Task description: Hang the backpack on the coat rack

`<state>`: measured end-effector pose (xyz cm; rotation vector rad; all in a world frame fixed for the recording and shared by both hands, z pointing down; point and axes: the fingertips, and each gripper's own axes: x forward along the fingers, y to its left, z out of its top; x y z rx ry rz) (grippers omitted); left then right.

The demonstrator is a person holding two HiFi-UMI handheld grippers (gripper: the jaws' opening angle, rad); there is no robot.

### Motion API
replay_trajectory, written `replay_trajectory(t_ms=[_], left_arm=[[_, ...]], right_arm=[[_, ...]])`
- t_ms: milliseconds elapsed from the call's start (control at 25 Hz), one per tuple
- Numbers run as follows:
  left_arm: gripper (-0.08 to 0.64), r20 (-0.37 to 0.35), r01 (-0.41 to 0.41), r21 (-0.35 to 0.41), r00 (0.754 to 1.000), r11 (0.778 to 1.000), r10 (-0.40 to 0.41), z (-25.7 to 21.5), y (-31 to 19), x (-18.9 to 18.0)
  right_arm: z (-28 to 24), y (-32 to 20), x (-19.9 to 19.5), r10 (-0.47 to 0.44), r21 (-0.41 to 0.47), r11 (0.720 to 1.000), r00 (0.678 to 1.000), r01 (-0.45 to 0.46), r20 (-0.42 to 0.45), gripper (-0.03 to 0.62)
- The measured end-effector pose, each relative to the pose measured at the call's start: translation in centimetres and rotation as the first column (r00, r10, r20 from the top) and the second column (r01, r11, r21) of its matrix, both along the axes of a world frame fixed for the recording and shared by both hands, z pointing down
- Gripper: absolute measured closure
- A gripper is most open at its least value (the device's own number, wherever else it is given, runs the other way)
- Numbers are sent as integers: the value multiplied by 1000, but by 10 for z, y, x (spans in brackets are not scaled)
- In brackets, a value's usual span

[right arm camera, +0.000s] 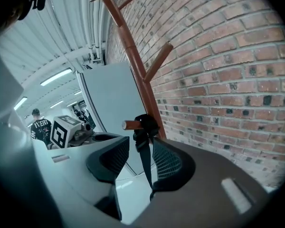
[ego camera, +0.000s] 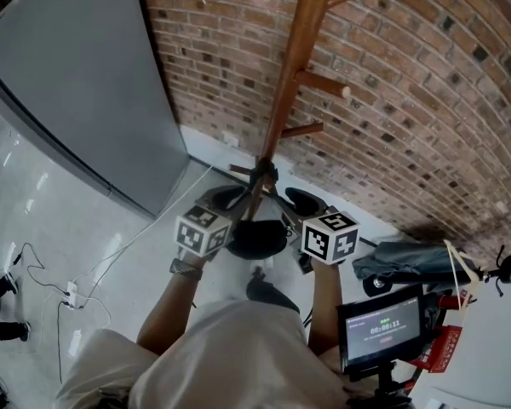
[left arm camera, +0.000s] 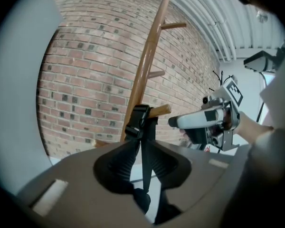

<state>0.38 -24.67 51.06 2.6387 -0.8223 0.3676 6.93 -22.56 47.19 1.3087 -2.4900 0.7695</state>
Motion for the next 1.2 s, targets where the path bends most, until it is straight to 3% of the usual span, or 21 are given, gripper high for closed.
replay_trajectory(t_ms=[160, 360, 520, 840, 1040, 1200], left_arm=[[516, -22, 5, 70, 1000, 998, -3, -32, -2, -2], [547, -47, 12, 168, 999, 986, -4, -76, -3, -6], [558, -78, 25, 232, 997, 972, -8, -108, 0, -11], [559, -40, 23, 383, 999, 923, -9, -160, 13, -19], [560, -69, 70, 458, 997, 886, -43, -192, 19, -26], [560, -84, 78, 489, 996, 869, -42, -207, 27, -26]], right_arm=[[-25, -2, 4, 32, 73, 997, 999, -31, -12, 485], [-63, -5, 5, 54, 171, 984, 998, -57, 22, 507], [-91, -3, 4, 47, 239, 970, 999, -52, 27, 578], [-136, 4, -3, 3, 335, 942, 1000, 5, -24, 590], [-165, 12, -8, -13, 396, 918, 999, 26, -35, 591], [-174, 16, -6, -1, 417, 909, 999, 21, -47, 591]])
